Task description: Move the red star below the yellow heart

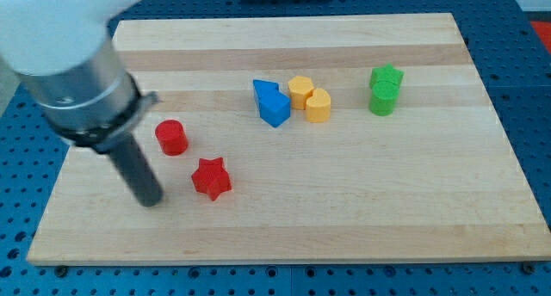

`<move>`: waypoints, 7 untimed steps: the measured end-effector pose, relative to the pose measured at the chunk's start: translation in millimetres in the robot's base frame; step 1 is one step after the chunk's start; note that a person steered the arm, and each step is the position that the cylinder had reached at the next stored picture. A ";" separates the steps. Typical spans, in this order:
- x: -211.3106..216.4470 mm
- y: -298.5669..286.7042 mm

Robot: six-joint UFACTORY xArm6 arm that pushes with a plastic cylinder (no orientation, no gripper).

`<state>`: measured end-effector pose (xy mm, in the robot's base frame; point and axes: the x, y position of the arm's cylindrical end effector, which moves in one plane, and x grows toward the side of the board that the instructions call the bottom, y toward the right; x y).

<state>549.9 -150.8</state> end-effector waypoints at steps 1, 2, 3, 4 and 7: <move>-18.5 65.0; -36.4 103.6; -35.8 69.6; -43.7 68.1; -74.6 298.0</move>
<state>475.4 147.1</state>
